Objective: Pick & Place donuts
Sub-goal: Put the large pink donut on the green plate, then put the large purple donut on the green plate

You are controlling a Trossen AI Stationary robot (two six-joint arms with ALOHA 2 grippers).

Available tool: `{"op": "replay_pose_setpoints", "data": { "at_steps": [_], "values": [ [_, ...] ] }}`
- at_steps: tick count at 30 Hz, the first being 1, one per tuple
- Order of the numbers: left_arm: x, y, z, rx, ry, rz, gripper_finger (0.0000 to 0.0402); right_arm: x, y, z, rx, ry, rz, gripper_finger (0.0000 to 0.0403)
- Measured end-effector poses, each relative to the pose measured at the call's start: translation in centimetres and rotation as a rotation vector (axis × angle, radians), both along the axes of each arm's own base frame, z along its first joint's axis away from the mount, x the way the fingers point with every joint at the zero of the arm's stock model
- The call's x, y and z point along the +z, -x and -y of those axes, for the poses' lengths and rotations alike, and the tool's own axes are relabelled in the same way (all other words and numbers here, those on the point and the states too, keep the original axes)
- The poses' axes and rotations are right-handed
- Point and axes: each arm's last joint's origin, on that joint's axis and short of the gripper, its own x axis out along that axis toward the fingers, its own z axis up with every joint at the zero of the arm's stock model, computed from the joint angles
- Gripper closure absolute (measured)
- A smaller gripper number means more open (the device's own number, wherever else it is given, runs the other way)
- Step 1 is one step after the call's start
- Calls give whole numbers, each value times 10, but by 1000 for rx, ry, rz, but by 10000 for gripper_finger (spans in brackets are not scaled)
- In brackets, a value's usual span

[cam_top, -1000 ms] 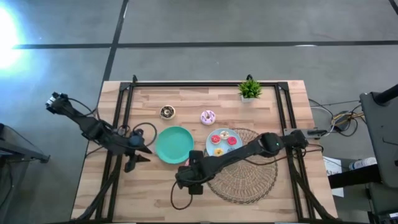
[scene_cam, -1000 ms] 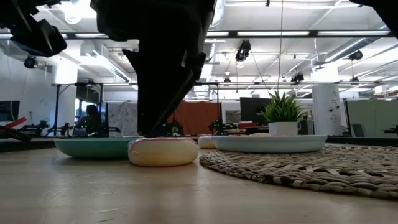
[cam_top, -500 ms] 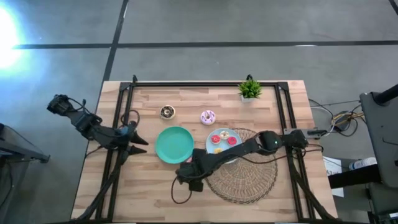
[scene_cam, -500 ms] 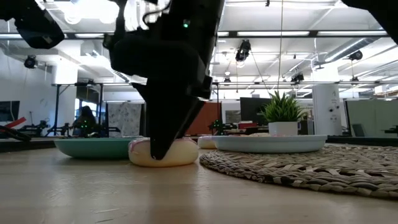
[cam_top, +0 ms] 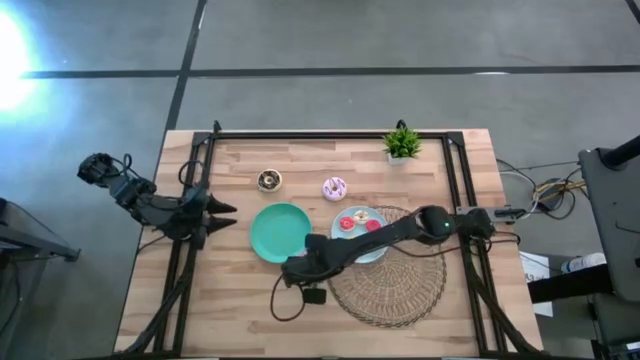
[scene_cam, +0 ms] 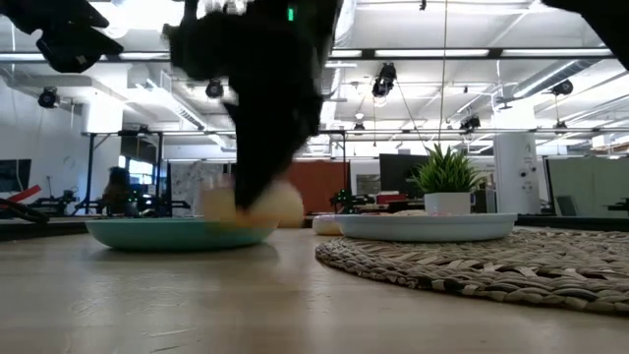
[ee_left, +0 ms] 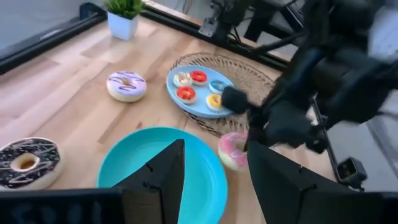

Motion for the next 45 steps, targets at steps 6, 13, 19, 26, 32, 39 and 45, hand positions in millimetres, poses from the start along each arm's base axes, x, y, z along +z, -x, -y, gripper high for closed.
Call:
{"op": "replay_pose_setpoints", "data": {
  "at_steps": [6,13,19,26,32,39,45],
  "values": [
    [0,0,0,35,55,7,253,60,8,23,-23,100,145,384],
    [0,0,-1,99,101,27,253,57,-19,86,-2,-35,240,384],
    [1,0,-2,147,162,44,253,30,-28,102,36,-136,181,372],
    [1,0,-2,161,190,46,253,19,-34,100,84,-144,198,301],
    [1,0,-2,164,191,41,253,18,-31,101,101,-133,163,235],
    [-6,1,-2,190,176,-29,253,20,-27,88,191,-64,149,190],
    [-15,-1,-1,233,177,-117,253,44,-18,93,114,110,154,190]
  ]
}}
